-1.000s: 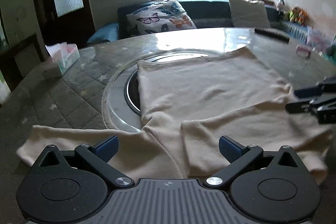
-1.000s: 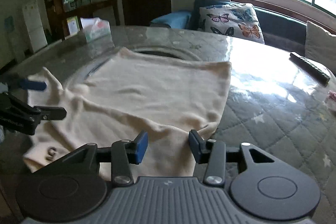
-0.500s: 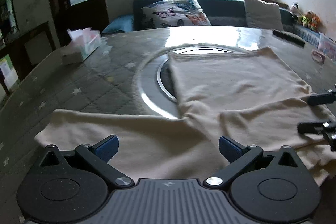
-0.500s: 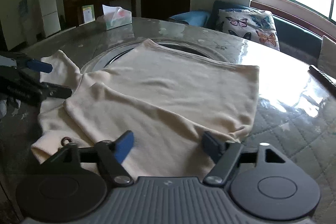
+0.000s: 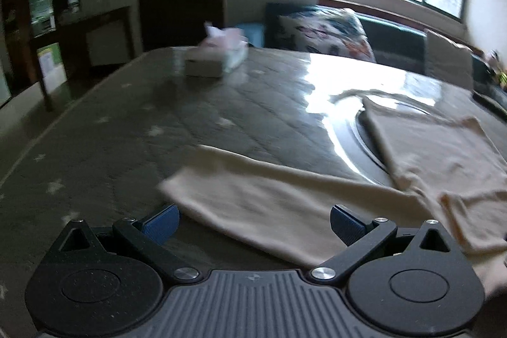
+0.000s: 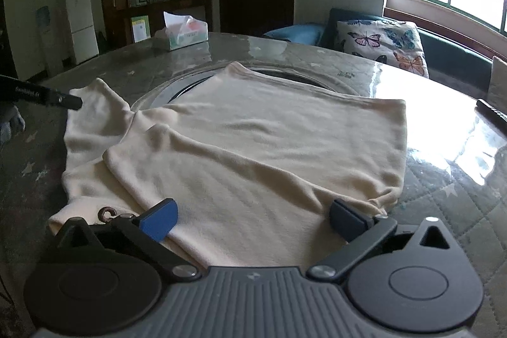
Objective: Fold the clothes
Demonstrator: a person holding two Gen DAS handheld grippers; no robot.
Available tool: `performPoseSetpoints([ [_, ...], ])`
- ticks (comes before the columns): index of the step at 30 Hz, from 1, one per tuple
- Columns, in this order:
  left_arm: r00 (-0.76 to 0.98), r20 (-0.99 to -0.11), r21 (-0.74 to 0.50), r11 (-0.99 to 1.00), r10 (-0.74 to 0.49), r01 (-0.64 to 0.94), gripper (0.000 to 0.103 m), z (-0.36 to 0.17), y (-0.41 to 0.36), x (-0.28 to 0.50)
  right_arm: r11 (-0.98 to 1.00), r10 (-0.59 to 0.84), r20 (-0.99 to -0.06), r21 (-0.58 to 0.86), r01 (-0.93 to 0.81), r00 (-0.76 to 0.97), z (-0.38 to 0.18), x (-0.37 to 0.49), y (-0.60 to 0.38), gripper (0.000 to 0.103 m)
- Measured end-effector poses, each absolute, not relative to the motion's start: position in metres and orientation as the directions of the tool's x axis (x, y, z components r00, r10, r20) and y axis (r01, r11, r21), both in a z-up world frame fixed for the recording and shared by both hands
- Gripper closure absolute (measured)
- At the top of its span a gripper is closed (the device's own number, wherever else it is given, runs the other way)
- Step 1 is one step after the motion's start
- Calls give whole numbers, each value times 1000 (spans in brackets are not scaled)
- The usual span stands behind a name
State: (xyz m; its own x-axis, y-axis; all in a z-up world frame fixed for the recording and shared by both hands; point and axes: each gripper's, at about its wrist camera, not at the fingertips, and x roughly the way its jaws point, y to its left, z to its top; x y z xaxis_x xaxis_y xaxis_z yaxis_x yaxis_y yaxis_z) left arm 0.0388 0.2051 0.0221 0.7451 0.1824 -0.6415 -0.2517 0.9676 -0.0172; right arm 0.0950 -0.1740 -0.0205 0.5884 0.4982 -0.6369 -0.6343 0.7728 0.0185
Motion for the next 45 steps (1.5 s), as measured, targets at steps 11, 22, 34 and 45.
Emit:
performPoseSetpoints([
  [11, 690, -669, -31, 917, 277, -398, 0, 6, 253, 52, 773, 504, -632, 27, -634, 588, -21, 95, -174, 0],
  [22, 702, -656, -77, 900, 277, -428, 4, 7, 257, 57, 773, 505, -632, 28, -634, 588, -22, 95, -174, 0],
  [34, 731, -633, -96, 911, 255, -401, 73, 12, 255, 59, 773, 504, -632, 26, -634, 589, -23, 94, -174, 0],
  [45, 841, -533, -198, 952, 94, -232, 99, 57, 212, 46, 773, 504, -633, 26, -634, 588, -23, 94, -174, 0],
])
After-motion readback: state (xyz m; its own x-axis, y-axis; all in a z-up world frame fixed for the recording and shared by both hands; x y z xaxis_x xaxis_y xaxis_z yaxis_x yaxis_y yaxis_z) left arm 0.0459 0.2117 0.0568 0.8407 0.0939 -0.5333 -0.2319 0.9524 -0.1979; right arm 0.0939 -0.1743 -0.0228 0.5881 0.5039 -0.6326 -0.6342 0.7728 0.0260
